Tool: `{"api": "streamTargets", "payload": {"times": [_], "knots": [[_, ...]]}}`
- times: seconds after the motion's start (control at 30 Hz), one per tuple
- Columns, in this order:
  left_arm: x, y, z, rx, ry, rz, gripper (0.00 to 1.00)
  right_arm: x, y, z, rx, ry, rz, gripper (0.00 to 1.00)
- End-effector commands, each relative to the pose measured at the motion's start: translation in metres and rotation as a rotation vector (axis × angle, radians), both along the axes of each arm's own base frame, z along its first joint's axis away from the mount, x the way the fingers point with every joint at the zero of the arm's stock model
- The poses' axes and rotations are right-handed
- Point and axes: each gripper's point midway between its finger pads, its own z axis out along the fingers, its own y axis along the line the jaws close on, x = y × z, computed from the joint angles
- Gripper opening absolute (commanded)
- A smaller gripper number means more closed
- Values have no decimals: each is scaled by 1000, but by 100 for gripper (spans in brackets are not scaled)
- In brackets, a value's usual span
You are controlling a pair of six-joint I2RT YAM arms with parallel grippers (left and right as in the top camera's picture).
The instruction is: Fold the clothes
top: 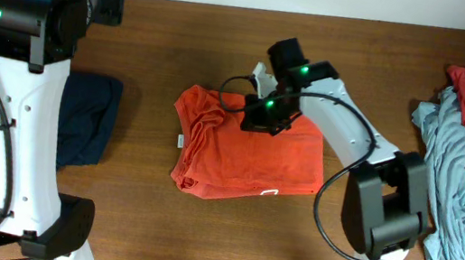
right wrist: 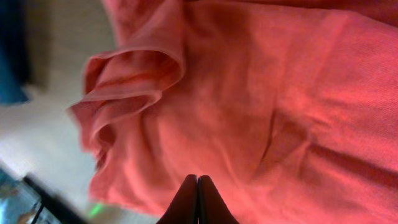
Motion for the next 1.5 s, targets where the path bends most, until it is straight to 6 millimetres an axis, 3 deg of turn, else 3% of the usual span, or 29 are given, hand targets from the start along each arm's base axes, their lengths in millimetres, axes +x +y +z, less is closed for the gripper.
{"api": "streamTargets", "payload": {"times": [0.0,0.07,0.17,0.3,0.4,0.5,0.63,0.7,0.77,0.83,0.97,1.1,1.3,1.37,1.47], "knots": [[-2,2,9,5,-24,-4,67,4,11,-29,-113,-4,-53,4],[-2,2,9,5,-24,-4,67,5,33,-40,-72,-10,-34,4],[-3,2,8,5,-21,-4,67,9,86,-39,101,-67,49,4],[-4,2,6,7,-12,-4,67,18,146,5,379,-220,180,4],[-5,2,5,8,-5,-4,67,21,163,49,564,-287,261,4],[-6,2,4,8,-1,-4,67,30,147,73,597,-276,245,4],[-6,-16,-2,-63,24,-88,68,43,101,77,527,-191,132,4],[-7,-34,-9,-117,53,-175,68,46,69,68,449,-124,46,4],[-7,-47,-25,-136,113,-258,67,44,26,43,285,-31,-73,4],[-5,-46,-38,-129,151,-248,67,38,1,24,169,23,-130,4],[-2,-45,-53,-124,188,-241,67,28,-4,0,60,41,-131,4],[-2,-45,-56,-124,197,-241,66,20,21,-29,-13,-1,-79,4],[-8,-45,-60,-127,224,-241,66,-1,96,-68,51,-49,59,4],[-10,-45,-61,-127,235,-241,67,-11,127,-67,137,-62,130,4],[-13,-44,-64,-126,251,-240,66,-29,167,-31,367,-144,353,4]]}}
